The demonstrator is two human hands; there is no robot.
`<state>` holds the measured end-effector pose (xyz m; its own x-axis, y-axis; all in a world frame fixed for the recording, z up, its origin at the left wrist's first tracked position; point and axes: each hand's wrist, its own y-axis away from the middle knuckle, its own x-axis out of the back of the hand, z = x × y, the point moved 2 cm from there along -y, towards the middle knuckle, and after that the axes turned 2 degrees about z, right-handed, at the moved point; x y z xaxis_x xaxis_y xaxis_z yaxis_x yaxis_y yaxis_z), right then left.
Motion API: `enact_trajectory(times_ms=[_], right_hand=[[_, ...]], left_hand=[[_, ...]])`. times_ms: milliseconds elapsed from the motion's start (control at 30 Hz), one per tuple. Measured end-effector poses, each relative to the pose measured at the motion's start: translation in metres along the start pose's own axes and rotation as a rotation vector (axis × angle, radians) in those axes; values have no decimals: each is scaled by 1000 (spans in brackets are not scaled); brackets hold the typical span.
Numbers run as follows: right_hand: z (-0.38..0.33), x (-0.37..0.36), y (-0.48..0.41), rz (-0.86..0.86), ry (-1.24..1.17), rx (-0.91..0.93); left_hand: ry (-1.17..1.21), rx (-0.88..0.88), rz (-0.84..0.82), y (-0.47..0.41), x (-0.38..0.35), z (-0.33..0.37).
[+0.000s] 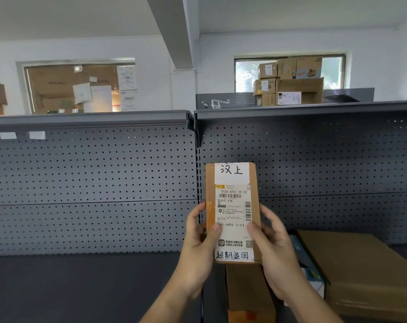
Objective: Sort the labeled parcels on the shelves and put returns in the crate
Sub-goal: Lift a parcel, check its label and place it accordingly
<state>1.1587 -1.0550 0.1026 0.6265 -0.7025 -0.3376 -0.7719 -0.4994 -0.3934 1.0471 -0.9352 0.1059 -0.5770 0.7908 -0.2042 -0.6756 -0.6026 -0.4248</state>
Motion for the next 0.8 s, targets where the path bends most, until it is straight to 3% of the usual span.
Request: enact_trajectory(times_ms=[467,633,800], right_hand=[[21,12,-15,-79,38,-58],[39,-26,-19,-265,-45,-147],[65,-96,9,-495,-119,-254]], left_hand=[[-183,33,37,-1,15,2],[-649,-37,366,22,76,35],[-1238,76,629,85,146,78]])
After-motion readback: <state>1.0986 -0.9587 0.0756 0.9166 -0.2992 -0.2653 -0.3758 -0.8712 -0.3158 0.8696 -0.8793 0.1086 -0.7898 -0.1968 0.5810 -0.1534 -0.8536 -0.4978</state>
